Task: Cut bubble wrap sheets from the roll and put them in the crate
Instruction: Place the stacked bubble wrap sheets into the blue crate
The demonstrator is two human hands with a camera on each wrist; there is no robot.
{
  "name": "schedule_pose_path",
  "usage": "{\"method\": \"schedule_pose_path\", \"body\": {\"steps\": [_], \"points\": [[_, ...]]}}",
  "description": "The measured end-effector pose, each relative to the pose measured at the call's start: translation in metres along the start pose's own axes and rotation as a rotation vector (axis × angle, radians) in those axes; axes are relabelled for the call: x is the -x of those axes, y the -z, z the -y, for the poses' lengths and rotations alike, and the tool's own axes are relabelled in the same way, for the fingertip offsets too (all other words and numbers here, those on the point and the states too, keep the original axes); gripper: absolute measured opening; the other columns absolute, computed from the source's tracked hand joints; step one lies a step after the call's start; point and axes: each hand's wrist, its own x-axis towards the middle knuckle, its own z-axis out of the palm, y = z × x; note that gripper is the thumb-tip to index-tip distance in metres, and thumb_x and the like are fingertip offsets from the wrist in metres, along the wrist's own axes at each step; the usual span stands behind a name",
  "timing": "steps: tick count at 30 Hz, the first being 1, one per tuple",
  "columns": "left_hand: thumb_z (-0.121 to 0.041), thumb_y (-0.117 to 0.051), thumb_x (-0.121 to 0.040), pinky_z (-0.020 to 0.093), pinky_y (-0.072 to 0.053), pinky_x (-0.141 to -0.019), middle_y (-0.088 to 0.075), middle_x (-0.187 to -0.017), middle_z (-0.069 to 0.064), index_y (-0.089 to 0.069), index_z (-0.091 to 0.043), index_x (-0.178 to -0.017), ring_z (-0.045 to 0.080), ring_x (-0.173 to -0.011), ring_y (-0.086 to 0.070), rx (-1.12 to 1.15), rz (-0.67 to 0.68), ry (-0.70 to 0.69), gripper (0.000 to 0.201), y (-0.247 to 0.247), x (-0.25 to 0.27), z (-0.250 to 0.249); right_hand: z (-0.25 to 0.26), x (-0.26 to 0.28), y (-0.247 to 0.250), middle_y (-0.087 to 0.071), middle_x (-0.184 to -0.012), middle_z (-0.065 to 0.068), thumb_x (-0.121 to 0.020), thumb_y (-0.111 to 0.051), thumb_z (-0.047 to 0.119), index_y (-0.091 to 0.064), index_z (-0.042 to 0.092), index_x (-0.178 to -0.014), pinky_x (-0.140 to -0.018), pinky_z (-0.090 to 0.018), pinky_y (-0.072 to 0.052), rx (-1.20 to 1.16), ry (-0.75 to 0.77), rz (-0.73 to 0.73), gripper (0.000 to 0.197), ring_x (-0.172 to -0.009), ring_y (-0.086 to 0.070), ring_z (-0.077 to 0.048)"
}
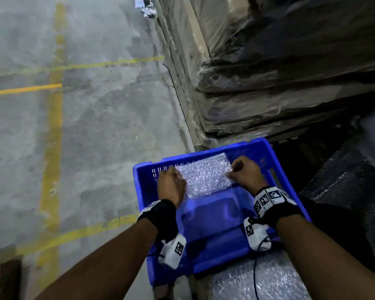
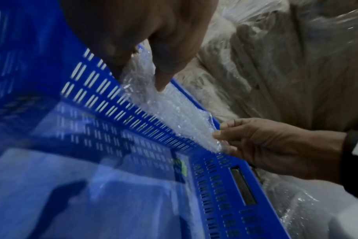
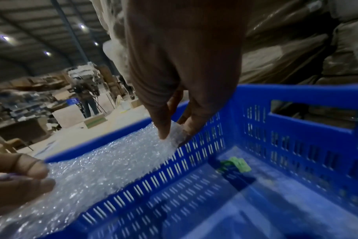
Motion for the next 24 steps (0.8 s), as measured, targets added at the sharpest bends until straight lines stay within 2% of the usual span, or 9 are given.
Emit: {"method": "schedule_pose_path", "body": {"steps": [2, 3, 5, 7, 11, 13, 17, 21, 24], "points": [[0.006, -0.062, -0.072, 0.038, -0.051, -0.076, -0.06, -0.09, 0.01, -0.061, -0.014, -0.077, 0.03, -0.075, -0.06, -0.017, 0.032, 0.045, 0.021, -0.016, -0.003, 0.018, -0.017, -0.008, -0.018, -0.072, -0.083, -0.011, -0.075, -0.081, 0.005, -0.068, 0.015, -0.078, -0.074, -0.027, -0.045, 0.146, 0.007, 0.058, 0.017, -0.084, -0.066, -0.023], [0.008, -0.062, -0.075, 0.039, -0.053, -0.08, -0.051, -0.101, 0.008, -0.061, -0.014, -0.082, 0.03, -0.078, -0.059, -0.001, 0.053, 0.075, 0.023, -0.024, -0.005, 0.027, -0.027, -0.013, -0.028, -0.074, -0.088, -0.011, -0.076, -0.08, 0.006, -0.073, 0.011, -0.083, -0.072, -0.023, -0.041, 0.177, -0.003, 0.08, 0.011, -0.088, -0.068, -0.023], [0.012, -0.061, -0.076, 0.043, -0.054, -0.083, -0.035, -0.112, 0.004, -0.06, -0.013, -0.091, 0.03, -0.085, -0.057, 0.002, 0.106, 0.121, 0.029, -0.036, -0.006, 0.037, -0.043, -0.016, -0.041, -0.075, -0.096, -0.011, -0.08, -0.077, 0.005, -0.076, 0.006, -0.094, -0.068, -0.016, -0.035, 0.198, -0.031, 0.099, 0.014, -0.093, -0.068, -0.021], [0.016, -0.059, -0.075, 0.044, -0.054, -0.083, -0.032, -0.121, 0.006, -0.06, -0.008, -0.098, 0.03, -0.09, -0.056, -0.019, 0.173, 0.148, 0.033, -0.046, -0.014, 0.045, -0.061, -0.025, -0.057, -0.075, -0.103, -0.012, -0.082, -0.073, 0.0, -0.076, 0.003, -0.1, -0.073, -0.014, -0.035, 0.189, -0.045, 0.115, 0.018, -0.1, -0.068, -0.022], [0.006, -0.063, -0.081, 0.03, -0.041, -0.099, -0.029, -0.143, 0.016, -0.059, -0.005, -0.122, 0.037, -0.113, -0.054, -0.19, 0.286, 0.18, 0.042, -0.063, -0.033, 0.056, -0.085, -0.043, -0.083, -0.074, -0.106, -0.018, -0.081, -0.068, -0.006, -0.075, 0.0, -0.104, -0.09, -0.028, -0.048, 0.209, -0.034, 0.114, 0.024, -0.104, -0.069, -0.031], [-0.002, -0.066, -0.085, 0.032, -0.039, -0.104, -0.026, -0.148, 0.017, -0.056, -0.008, -0.131, 0.038, -0.121, -0.051, -0.285, 0.327, 0.18, 0.048, -0.069, -0.039, 0.061, -0.091, -0.05, -0.094, -0.074, -0.109, -0.017, -0.081, -0.067, -0.005, -0.075, 0.001, -0.107, -0.097, -0.036, -0.051, 0.239, -0.007, 0.112, 0.028, -0.107, -0.068, -0.031], [-0.005, -0.063, -0.089, 0.04, -0.041, -0.105, -0.029, -0.148, 0.02, -0.049, -0.01, -0.139, 0.04, -0.123, -0.05, -0.343, 0.393, 0.19, 0.052, -0.078, -0.047, 0.069, -0.102, -0.062, -0.107, -0.073, -0.11, -0.019, -0.079, -0.065, -0.005, -0.076, 0.005, -0.109, -0.097, -0.04, -0.053, 0.263, 0.024, 0.087, 0.034, -0.105, -0.069, -0.033], [-0.006, -0.06, -0.094, 0.036, -0.038, -0.104, -0.036, -0.146, 0.023, -0.041, -0.008, -0.145, 0.038, -0.126, -0.05, -0.396, 0.445, 0.162, 0.054, -0.082, -0.05, 0.075, -0.108, -0.066, -0.111, -0.066, -0.115, -0.025, -0.078, -0.064, -0.003, -0.075, 0.009, -0.113, -0.099, -0.045, -0.05, 0.303, -0.014, 0.078, 0.038, -0.105, -0.065, -0.04], [-0.012, -0.062, -0.092, 0.041, -0.037, -0.108, -0.022, -0.153, 0.024, -0.041, -0.012, -0.145, 0.043, -0.132, -0.041, -0.436, 0.411, 0.15, 0.057, -0.084, -0.049, 0.079, -0.108, -0.064, -0.113, -0.066, -0.112, -0.026, -0.08, -0.065, -0.001, -0.074, 0.007, -0.112, -0.098, -0.043, -0.049, 0.329, -0.008, 0.094, 0.035, -0.105, -0.063, -0.041]]}}
